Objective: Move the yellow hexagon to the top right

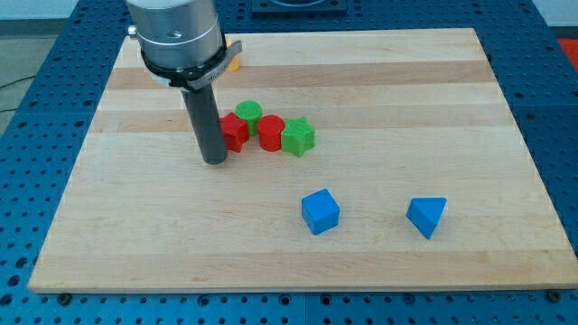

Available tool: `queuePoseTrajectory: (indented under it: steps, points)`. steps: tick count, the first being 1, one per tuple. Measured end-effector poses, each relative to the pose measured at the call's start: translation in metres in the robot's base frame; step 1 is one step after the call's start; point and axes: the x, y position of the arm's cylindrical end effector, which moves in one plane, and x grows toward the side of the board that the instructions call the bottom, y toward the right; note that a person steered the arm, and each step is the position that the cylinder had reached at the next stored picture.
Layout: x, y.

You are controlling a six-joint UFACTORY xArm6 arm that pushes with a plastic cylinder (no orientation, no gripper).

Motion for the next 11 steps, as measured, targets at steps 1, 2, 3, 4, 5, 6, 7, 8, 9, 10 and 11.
queuePoseTrajectory:
  steps: [1, 2, 3, 4, 5, 6, 7, 8, 9, 10, 11]
  points:
    - [0.005, -0.006]
    - [0.005, -0.033]
    - [0.005, -0.085]
    - [0.0, -0.13]
    - [-0.065, -0.139]
    - [-0.132, -0.134]
    - [-0.18, -0.132]
    - [-0.21, -0.15]
    - [-0.232, -0.154]
    - [-0.225, -0.112]
    - [-0.206, -0.054]
